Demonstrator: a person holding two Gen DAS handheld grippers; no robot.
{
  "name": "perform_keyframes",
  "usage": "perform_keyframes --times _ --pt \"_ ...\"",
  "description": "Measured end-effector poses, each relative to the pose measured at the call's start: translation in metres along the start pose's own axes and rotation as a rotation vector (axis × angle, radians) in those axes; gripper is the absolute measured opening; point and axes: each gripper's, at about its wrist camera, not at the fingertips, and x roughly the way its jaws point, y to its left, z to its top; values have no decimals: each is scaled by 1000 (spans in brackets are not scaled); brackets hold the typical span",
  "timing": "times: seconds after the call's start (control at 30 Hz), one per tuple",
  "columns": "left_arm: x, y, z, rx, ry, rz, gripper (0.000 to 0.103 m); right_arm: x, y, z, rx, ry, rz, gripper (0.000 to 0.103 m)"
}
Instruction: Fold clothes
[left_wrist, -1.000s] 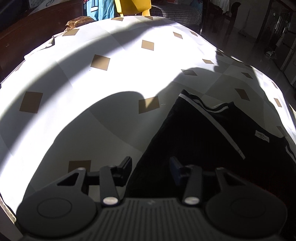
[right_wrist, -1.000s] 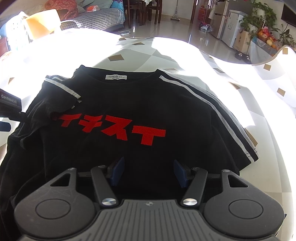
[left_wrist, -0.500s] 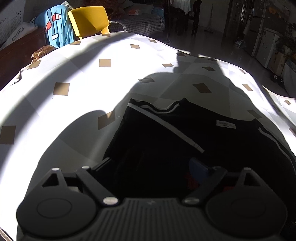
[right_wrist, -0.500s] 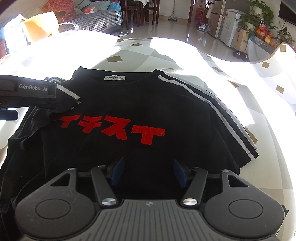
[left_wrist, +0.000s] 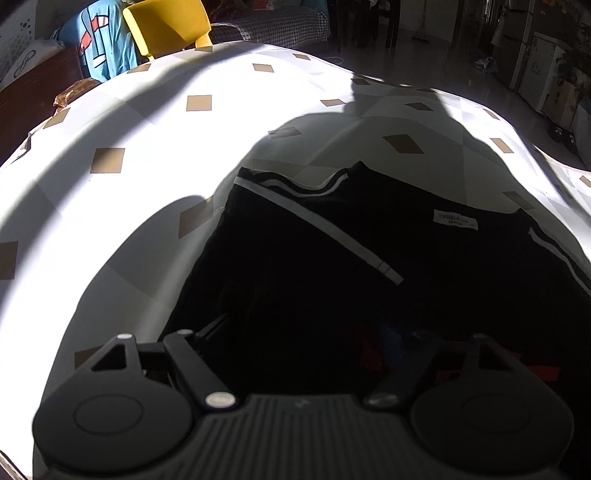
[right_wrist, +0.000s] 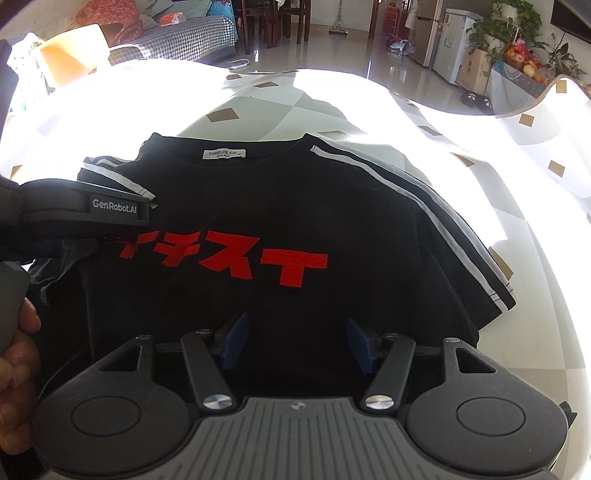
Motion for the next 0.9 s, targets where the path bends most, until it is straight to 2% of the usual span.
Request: perform_keyframes --times 0.13,0.23,0.33,0.5,0.6,0.67,0.9 --pt "-3 7 2 -22 -5 -1 52 0 4 5 -20 24 -16 57" --pt "-4 16 4 -54 -1 -6 41 -2 11 8 -49 8 -30 57" --pt "-5 25 6 -85 7 -14 35 -9 18 10 -73 -38 -18 57" --pt "-6 36 7 -119 15 6 35 -16 25 16 -65 -70 76 57" --pt "-8 44 8 -145 20 7 35 -8 31 17 -90 -35 119 57" --pt "-9 48 8 -148 18 16 35 6 37 15 -107 39 106 57" --pt "-12 65 11 -182 11 54 35 10 39 12 -94 47 79 57"
